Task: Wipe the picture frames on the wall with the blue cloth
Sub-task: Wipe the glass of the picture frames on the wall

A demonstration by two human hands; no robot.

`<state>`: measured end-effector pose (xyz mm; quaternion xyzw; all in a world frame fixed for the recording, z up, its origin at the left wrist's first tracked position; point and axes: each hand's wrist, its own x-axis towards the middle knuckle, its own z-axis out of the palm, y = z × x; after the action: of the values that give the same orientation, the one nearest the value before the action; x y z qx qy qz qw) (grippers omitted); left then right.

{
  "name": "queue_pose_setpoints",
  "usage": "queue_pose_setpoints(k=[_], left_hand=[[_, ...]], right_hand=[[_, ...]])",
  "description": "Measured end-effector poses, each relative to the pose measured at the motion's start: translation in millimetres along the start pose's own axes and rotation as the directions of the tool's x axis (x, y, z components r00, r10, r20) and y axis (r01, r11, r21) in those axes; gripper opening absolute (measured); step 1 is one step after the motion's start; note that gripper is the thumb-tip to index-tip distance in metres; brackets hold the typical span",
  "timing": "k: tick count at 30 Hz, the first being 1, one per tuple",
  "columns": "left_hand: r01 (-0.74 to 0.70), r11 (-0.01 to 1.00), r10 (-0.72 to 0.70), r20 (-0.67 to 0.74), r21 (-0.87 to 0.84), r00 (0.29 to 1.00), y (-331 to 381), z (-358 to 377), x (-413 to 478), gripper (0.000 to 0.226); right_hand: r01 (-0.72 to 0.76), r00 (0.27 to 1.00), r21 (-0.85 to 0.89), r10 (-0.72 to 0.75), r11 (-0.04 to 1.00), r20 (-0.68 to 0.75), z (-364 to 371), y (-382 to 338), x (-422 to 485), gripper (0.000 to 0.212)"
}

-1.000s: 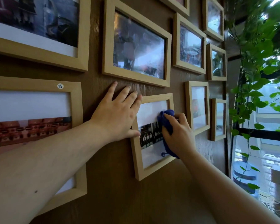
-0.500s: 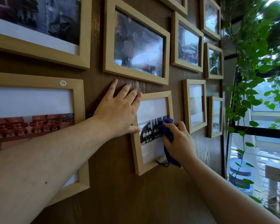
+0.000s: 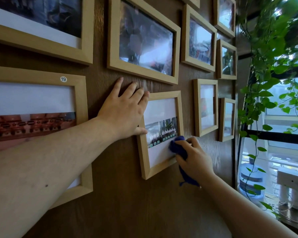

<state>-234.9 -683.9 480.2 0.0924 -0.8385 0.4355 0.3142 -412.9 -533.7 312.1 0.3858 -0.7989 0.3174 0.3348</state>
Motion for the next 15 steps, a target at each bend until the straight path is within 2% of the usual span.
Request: queue_pose_setpoints(k=[3,5,12,15], left_hand=[[0.002,1.0,-0.002,-0.004,0.011,1.0,1,1,0,0.111],[0.001,1.0,-0.001,-0.004,0.018,1.0,1,0,-1,0.111],[0.008,1.0,-0.008,0.008,0.025,1.0,2,-2,-1,0.111],[0.008,1.0,-0.009,0.019,0.018,1.0,1,-4,-1,0.111]], right_hand=[[-0.01,0.998,-0.104,0.015,0.995,0.056,-2,4,-1,0.038],[0.015,0.995,-0.114,-0.004,0.993,0.099,-5,-6,-3,0.037],[0.184,0.953,-0.003,-0.178,0.983,0.247,-8,-53,-16,0.04],[0.21,0.935,0.066,-0.22,0.976,0.277,-11,-63,-17,0.04]])
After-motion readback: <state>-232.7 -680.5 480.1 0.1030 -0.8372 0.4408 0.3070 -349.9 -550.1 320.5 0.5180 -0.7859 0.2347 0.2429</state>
